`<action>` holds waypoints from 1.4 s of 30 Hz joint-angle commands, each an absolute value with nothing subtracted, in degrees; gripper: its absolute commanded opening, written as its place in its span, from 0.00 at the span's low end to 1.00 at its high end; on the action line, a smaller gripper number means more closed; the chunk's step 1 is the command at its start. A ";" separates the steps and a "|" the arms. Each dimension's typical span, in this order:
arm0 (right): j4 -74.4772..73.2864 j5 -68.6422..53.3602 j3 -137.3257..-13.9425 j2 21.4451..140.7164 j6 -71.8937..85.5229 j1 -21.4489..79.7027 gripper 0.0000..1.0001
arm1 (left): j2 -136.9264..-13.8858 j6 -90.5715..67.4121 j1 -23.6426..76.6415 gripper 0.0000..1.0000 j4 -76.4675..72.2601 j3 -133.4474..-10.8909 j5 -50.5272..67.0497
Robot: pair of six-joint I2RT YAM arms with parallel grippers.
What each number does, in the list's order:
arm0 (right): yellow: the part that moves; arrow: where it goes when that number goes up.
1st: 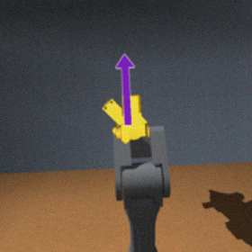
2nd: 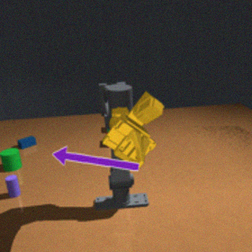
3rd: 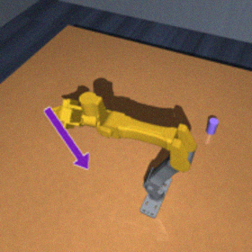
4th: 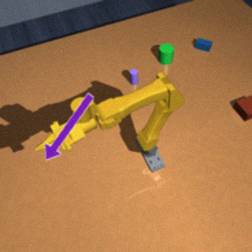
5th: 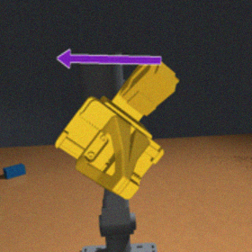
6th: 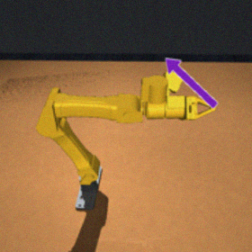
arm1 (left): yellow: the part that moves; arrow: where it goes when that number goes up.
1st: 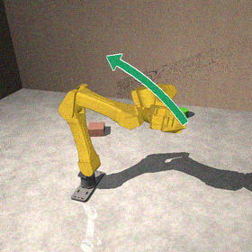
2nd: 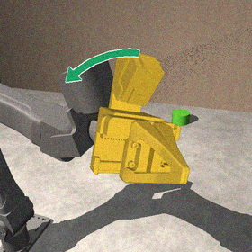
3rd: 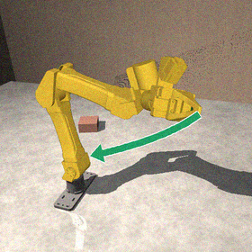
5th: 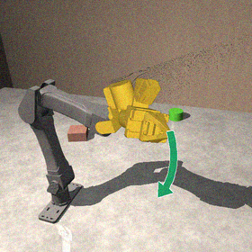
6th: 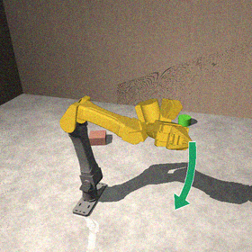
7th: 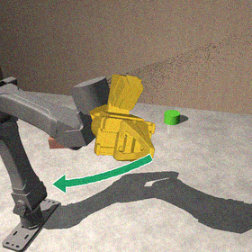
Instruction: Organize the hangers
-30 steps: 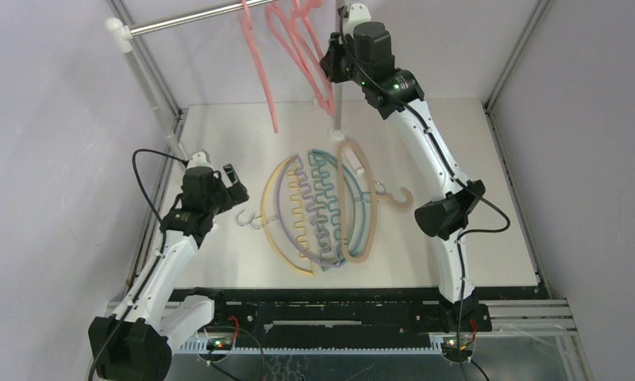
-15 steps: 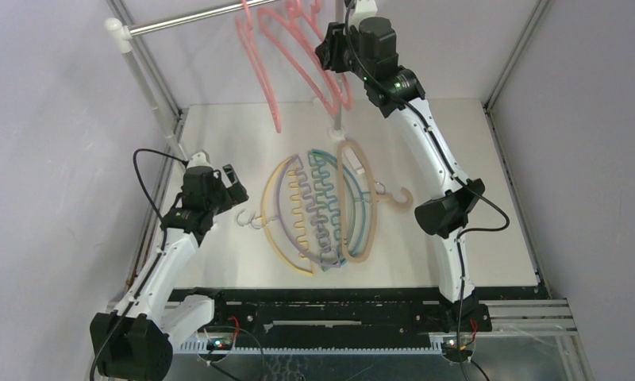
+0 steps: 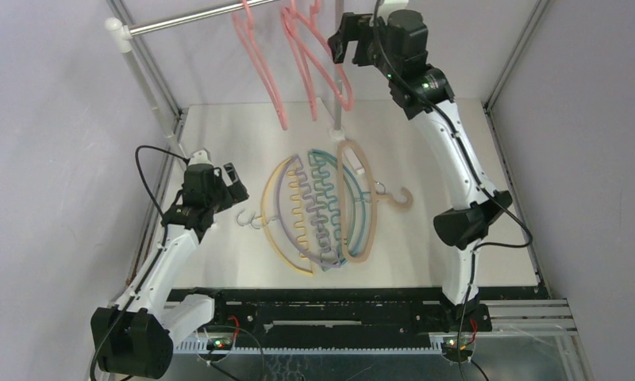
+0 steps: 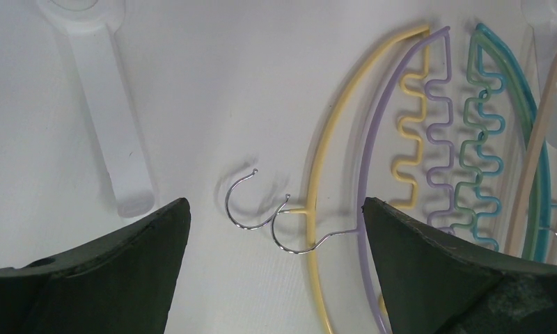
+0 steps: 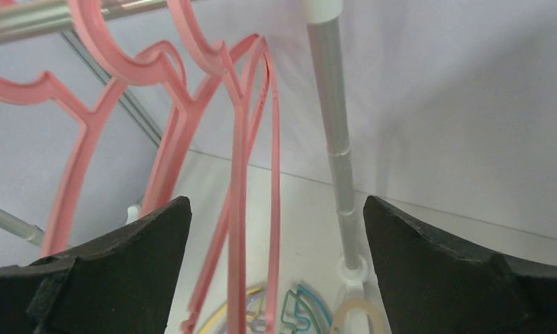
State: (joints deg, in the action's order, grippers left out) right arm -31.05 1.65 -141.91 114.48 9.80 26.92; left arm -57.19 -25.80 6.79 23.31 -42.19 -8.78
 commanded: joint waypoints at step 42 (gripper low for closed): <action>-19.08 -3.82 -51.15 91.64 31.25 25.10 0.63 | -58.45 -22.70 6.78 0.95 22.77 -43.76 -1.76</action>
State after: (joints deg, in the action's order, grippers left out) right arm -25.19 -1.91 -50.19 89.78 30.39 26.98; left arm -61.21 -23.97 6.59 22.59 -44.49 -3.01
